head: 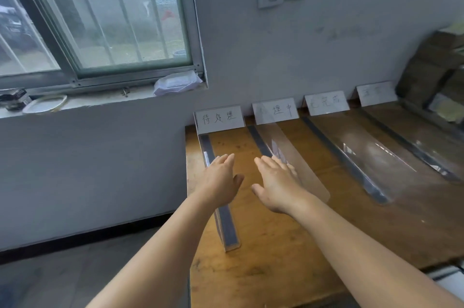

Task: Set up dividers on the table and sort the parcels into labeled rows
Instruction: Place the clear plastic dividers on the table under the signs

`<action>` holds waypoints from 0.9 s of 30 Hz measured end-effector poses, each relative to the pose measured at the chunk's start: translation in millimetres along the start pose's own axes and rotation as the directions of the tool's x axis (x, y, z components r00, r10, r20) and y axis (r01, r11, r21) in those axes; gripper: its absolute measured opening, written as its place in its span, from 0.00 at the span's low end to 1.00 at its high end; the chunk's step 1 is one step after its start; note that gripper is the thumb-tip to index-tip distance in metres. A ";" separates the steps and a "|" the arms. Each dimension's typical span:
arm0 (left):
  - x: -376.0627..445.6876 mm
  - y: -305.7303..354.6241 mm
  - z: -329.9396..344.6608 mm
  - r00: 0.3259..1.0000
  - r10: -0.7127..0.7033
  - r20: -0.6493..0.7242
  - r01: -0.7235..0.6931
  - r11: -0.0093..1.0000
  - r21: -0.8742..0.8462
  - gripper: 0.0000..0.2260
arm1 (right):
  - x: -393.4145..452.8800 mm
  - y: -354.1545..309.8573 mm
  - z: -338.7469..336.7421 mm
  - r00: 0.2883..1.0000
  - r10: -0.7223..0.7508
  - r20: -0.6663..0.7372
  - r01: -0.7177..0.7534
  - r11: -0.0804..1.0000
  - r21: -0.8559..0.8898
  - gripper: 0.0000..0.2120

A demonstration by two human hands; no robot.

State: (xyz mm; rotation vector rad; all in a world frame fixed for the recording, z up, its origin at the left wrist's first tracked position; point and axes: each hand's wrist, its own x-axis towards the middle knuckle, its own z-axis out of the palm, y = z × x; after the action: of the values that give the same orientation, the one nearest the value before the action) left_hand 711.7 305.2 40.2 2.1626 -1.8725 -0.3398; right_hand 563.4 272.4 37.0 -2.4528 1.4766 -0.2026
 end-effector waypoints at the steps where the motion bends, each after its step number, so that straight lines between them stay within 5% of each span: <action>1: 1.0 6.1 0.7 1.000 0.014 0.001 -0.014 1.000 0.022 0.28 | -1.3 5.3 -4.6 1.000 0.000 -0.007 -0.001 1.000 -0.009 0.32; 9: 12.2 86.8 11.0 0.987 0.161 -0.018 -0.157 0.980 0.118 0.26 | -22.6 74.2 -41.6 0.997 0.045 -0.061 -0.045 0.999 -0.003 0.32; 27: 30.7 375.6 90.9 0.961 0.274 0.027 -0.274 0.962 -0.018 0.27 | -127.5 351.5 -143.3 0.968 0.192 -0.163 -0.191 0.981 0.025 0.32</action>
State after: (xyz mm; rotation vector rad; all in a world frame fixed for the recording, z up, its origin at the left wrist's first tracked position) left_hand 336.1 220.1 84.1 1.8636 -2.1434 -0.3272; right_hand 169.9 206.3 70.6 -2.3152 1.7658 -0.3798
